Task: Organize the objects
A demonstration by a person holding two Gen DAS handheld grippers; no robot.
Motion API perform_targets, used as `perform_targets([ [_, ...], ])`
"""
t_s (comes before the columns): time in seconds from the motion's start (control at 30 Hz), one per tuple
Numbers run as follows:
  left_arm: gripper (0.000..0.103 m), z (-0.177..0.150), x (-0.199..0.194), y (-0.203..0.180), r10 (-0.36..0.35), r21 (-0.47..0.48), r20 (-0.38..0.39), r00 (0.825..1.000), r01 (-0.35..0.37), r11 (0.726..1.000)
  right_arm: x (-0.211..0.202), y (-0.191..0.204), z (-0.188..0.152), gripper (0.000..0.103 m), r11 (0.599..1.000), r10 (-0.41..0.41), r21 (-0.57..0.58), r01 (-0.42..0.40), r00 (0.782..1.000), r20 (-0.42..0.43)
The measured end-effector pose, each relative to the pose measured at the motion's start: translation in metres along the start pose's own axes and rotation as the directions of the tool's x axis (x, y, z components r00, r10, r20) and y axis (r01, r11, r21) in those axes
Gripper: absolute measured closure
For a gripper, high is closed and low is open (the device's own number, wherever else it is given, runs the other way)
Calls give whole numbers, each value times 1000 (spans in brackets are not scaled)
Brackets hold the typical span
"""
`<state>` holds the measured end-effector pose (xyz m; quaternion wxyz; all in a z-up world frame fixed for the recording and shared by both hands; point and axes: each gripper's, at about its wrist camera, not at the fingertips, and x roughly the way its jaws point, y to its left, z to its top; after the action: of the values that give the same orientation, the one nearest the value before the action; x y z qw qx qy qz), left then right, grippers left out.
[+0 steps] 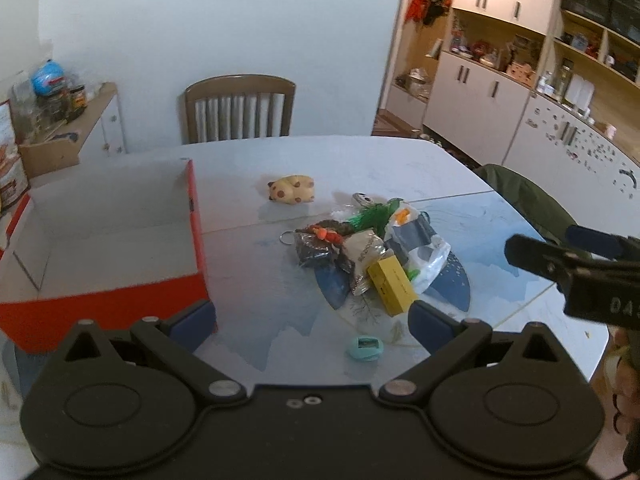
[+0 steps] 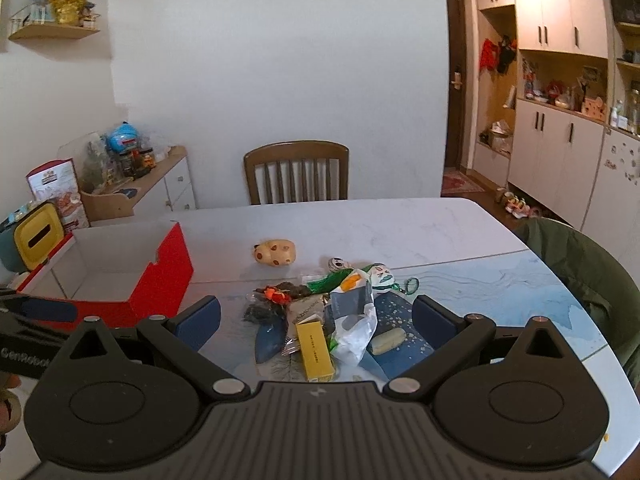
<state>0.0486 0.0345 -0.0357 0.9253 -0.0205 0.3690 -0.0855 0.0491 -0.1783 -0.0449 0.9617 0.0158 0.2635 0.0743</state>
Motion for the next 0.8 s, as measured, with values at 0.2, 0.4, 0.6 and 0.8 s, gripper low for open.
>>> perform_targets([
  [0.2, 1, 3, 8, 5, -66, 83, -7, 998, 66, 994, 13, 11, -2, 1, 1000, -26, 10, 26, 999, -26],
  [0.4, 1, -2, 27, 13, -124, 130, -47, 991, 129, 983, 33, 18, -8, 3, 998, -66, 17, 67, 995, -70],
  [0.6, 1, -11, 47, 12, -154, 163, -65, 986, 163, 973, 52, 20, -8, 4, 996, -84, 13, 85, 993, -83],
  [0.8, 1, -16, 64, 1, -149, 155, -71, 986, 158, 975, 79, 8, 0, 5, 997, -74, -29, 72, 993, -91],
])
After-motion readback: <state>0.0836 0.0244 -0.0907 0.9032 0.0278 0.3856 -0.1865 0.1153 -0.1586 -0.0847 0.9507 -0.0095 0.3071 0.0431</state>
